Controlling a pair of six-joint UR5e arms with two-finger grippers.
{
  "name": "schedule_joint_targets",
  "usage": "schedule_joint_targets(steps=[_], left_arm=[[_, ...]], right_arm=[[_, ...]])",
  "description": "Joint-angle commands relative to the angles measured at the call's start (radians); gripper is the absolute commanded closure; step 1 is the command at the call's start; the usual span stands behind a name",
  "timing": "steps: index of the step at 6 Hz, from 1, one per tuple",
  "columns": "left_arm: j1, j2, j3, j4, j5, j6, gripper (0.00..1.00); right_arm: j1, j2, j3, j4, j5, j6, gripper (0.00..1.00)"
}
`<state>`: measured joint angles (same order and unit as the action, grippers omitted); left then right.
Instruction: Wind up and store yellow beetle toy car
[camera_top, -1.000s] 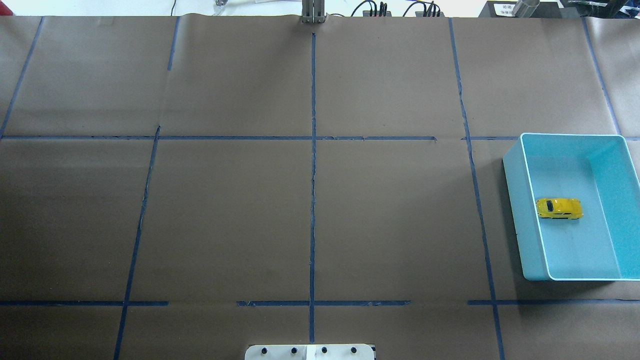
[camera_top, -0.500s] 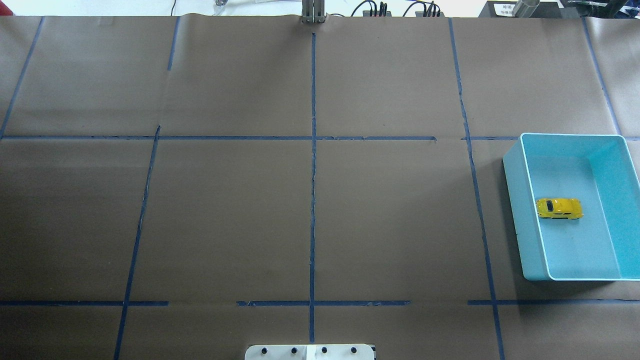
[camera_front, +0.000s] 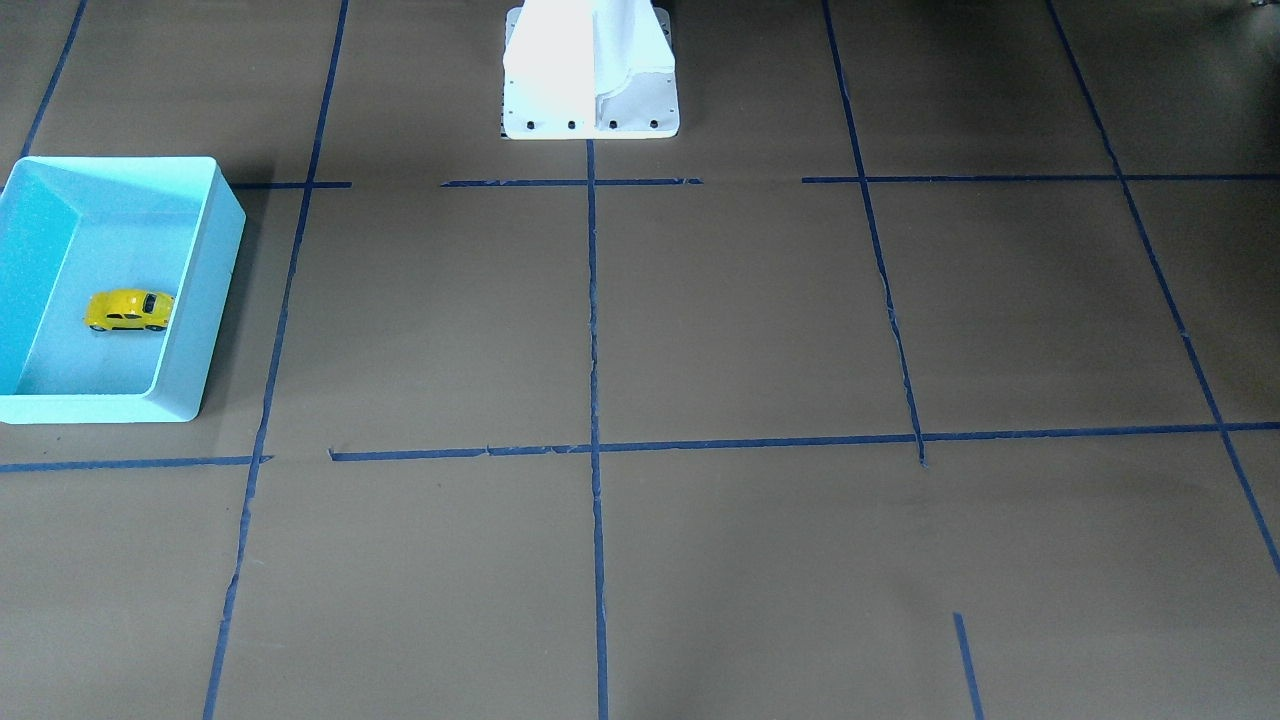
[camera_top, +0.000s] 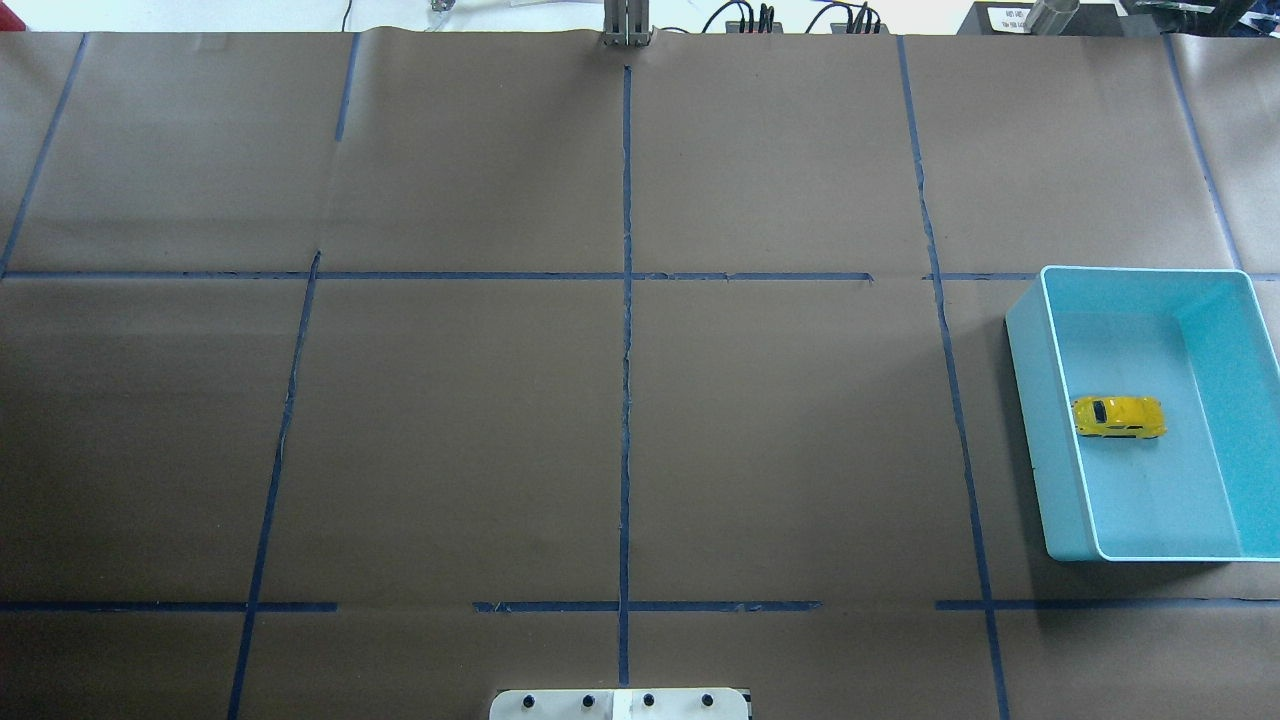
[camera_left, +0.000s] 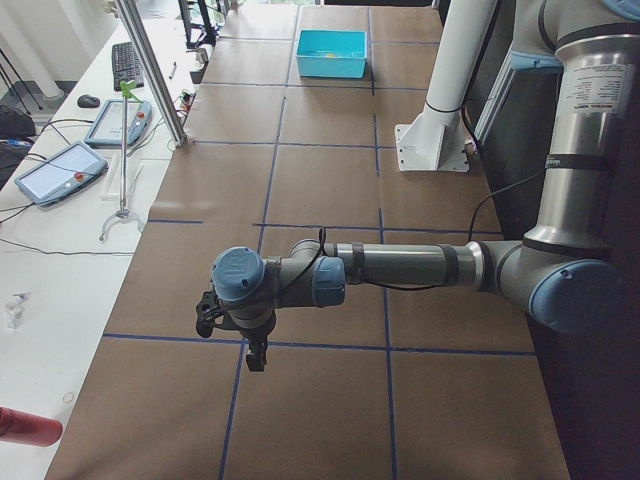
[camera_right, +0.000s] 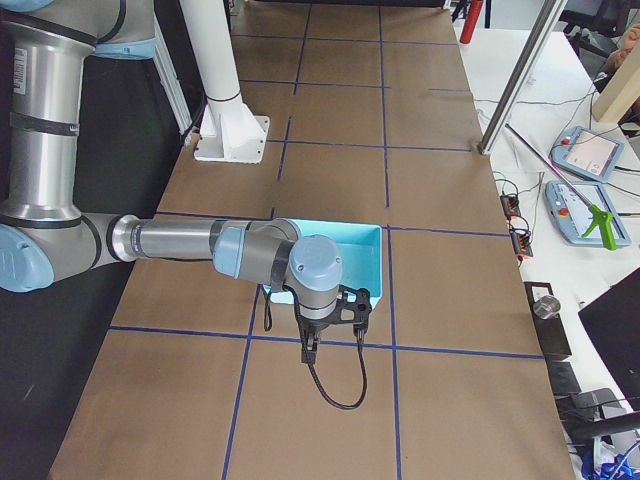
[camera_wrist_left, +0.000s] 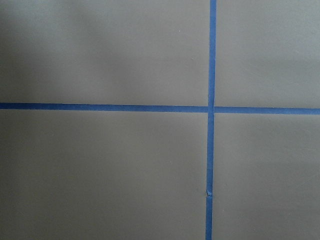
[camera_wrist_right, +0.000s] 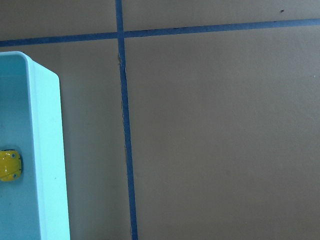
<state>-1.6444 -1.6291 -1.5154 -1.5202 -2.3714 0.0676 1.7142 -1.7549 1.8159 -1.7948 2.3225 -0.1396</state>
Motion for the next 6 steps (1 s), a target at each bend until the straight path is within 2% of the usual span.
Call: schedule_joint_targets(steps=[1, 3, 6], left_arm=[[0.0, 0.0, 0.0, 0.0, 0.003, 0.0, 0.0], [0.0, 0.0, 0.001, 0.0, 0.003, 0.0, 0.0], [0.002, -0.003, 0.001, 0.0, 0.008, 0.004, 0.0]], right_arm=[[-0.001, 0.0, 0.0, 0.002, 0.0, -0.002, 0.0], [-0.001, 0.0, -0.001, 0.054, 0.002, 0.0, 0.0], [0.001, -0.003, -0.001, 0.051, 0.005, 0.003, 0.0]])
